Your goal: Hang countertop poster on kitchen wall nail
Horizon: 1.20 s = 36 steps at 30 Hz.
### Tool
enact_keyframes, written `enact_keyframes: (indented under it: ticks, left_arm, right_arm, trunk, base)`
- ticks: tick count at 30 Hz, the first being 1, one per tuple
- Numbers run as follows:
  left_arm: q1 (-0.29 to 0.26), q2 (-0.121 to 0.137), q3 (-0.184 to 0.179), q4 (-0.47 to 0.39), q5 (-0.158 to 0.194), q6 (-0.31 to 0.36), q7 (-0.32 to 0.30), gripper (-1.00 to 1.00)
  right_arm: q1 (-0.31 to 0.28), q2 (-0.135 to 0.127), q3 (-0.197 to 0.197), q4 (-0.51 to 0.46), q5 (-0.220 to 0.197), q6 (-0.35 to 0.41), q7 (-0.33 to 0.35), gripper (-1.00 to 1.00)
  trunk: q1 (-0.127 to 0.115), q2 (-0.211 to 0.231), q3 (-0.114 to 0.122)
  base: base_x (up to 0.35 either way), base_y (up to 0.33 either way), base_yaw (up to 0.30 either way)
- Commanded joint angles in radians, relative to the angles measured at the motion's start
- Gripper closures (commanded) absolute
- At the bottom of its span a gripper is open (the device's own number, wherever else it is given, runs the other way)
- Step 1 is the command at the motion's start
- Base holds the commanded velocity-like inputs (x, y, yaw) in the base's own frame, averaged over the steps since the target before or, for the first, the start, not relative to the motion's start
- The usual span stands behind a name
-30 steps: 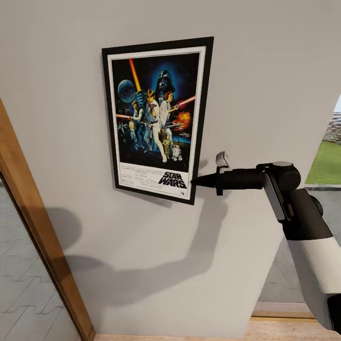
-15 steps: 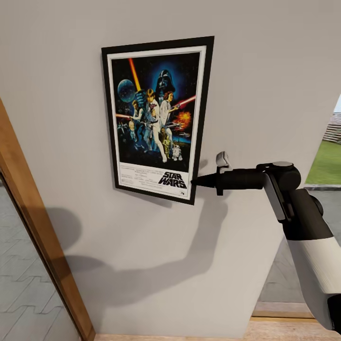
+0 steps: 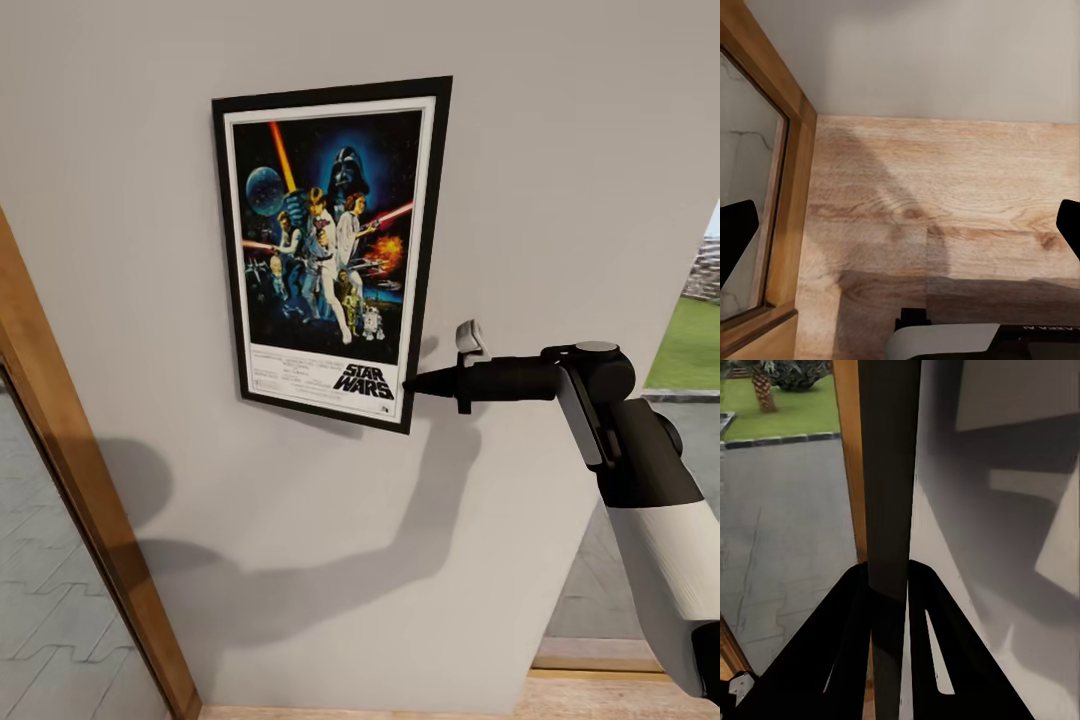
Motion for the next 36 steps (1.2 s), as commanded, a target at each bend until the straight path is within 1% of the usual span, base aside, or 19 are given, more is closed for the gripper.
enact_keyframes:
  ticks: [1,5,9,36]
  left_arm:
    - [0.0,-0.001,0.005,-0.001,-0.003,-0.002,-0.007,-1.0]
    - [0.0,0.0,0.005,-0.001,-0.003,-0.002,-0.007,-1.0]
    - [0.0,0.0,0.005,-0.001,-0.003,-0.002,-0.007,-1.0]
    - [0.0,0.0,0.005,-0.001,-0.003,-0.002,-0.007,-1.0]
  right_arm:
    - [0.0,-0.001,0.001,0.0,-0.006,0.008,0.005,1.0]
    - [0.0,-0.001,0.001,0.001,-0.003,0.008,0.029,1.0]
    - [0.0,-0.001,0.001,0.002,-0.001,0.008,0.037,1.0]
    - [0.0,-0.002,0.001,0.002,0.001,0.008,0.039,1.0]
  trunk:
    - [0.0,-0.001,0.0]
    - [0.0,-0.001,0.0]
    - [0.0,-0.001,0.0]
    - [0.0,-0.001,0.0]
  base:
    - [0.0,0.0,0.0]
    - [0.0,0.0,0.0]
    - [0.0,0.0,0.0]
    - [0.0,0.0,0.0]
